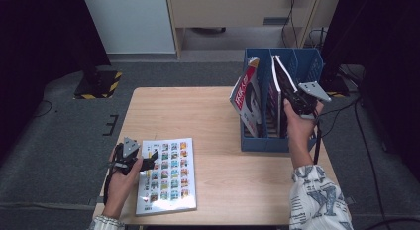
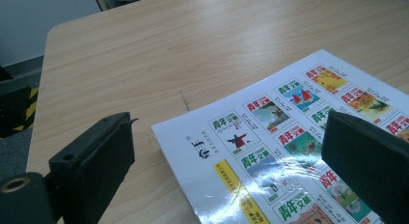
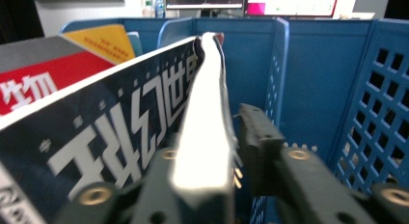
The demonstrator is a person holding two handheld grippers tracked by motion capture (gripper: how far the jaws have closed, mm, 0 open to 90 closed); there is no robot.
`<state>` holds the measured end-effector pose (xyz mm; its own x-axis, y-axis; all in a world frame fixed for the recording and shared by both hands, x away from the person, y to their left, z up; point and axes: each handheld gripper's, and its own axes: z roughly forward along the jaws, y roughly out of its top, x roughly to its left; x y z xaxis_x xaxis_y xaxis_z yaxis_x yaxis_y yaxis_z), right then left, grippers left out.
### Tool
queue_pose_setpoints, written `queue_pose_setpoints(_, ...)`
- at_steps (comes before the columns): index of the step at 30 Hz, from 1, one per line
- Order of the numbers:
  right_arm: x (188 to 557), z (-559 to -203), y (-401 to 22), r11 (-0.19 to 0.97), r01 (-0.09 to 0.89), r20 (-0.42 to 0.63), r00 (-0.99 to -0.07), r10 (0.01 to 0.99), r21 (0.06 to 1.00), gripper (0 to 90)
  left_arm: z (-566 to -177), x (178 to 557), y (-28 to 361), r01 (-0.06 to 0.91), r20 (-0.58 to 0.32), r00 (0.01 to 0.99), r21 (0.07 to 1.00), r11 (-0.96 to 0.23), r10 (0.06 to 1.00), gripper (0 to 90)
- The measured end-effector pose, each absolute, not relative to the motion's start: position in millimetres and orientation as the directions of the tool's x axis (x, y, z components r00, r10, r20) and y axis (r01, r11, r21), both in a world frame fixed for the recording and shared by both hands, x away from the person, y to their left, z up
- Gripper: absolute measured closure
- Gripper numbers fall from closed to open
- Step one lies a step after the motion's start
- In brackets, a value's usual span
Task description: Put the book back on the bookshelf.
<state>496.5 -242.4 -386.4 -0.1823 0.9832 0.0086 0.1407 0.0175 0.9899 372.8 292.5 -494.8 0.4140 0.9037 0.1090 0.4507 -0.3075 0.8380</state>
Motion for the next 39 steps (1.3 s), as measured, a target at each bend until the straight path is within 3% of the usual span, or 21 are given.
queue_pose_setpoints(10, 487, -390, -243, 0.022, 0.146, 0.006, -0.190, 0.982, 0.989, 50.2, -496, 373, 292, 0.454, 0.112, 0.411, 0.836, -0.309, 0.905, 4.2)
queue_pose_setpoints(11, 486, -390, -242, 0.020, 0.141, 0.008, -0.197, 0.980, 0.990, 44.8, -496, 373, 293, 0.456, 0.110, 0.407, 0.836, -0.306, 0.907, 4.2)
queue_pose_setpoints(26, 479, -397, -242, 0.023, 0.175, 0.019, -0.232, 0.972, 0.984, 37.6, -496, 372, 296, 0.463, 0.103, 0.388, 0.837, -0.290, 0.916, 4.2)
queue_pose_setpoints(39, 468, -404, -246, 0.024, 0.193, 0.021, -0.227, 0.974, 0.981, 37.2, -495, 374, 297, 0.460, 0.107, 0.387, 0.838, -0.293, 0.916, 4.2)
